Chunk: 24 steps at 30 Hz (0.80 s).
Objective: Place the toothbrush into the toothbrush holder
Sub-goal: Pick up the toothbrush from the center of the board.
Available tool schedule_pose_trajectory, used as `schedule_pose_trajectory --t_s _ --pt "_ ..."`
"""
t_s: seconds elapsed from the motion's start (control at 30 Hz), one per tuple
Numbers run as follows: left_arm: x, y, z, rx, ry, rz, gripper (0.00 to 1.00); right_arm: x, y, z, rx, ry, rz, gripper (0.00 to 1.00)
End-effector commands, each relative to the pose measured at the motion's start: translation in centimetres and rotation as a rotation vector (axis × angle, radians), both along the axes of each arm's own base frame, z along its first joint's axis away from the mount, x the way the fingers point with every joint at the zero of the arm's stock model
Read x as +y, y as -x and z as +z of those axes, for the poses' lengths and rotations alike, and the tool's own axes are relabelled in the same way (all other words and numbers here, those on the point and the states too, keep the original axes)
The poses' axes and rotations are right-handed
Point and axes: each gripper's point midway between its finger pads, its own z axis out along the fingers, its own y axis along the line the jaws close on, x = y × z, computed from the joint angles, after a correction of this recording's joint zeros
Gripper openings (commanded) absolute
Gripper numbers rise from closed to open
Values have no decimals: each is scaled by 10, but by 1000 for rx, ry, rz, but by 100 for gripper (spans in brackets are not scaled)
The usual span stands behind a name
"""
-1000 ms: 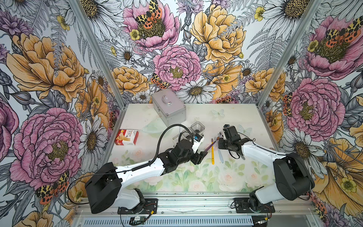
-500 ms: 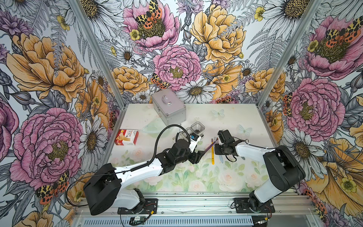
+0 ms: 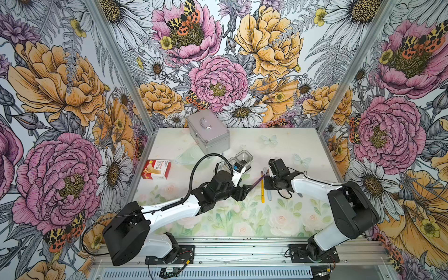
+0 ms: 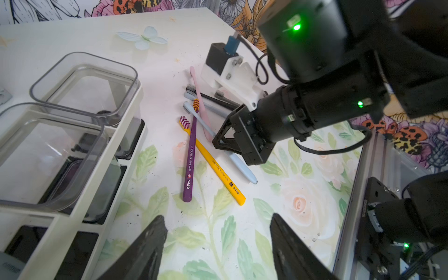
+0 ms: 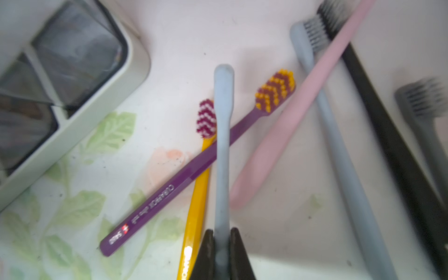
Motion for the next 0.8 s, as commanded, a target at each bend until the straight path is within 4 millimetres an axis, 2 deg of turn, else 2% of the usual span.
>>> schedule_pose_trajectory --t_s 0.0,0.13,0.33,0.47,0.63,0.77 --pt "2 -16 9 96 56 63 69 10 5 29 -68 -68 42 0" --pt "1 -28 15 116 -10 93 68 14 15 51 -147 -108 88 0" --pt "-29 -29 28 160 22 14 68 30 33 76 -233 -211 182 0" --pt "-48 -32 24 208 35 3 66 32 38 80 -237 -231 197 0" --pt "-63 -30 10 281 26 -16 65 34 44 90 -265 -254 203 0" --pt "-76 -31 10 289 33 -36 65 38 49 100 -289 -275 218 0"
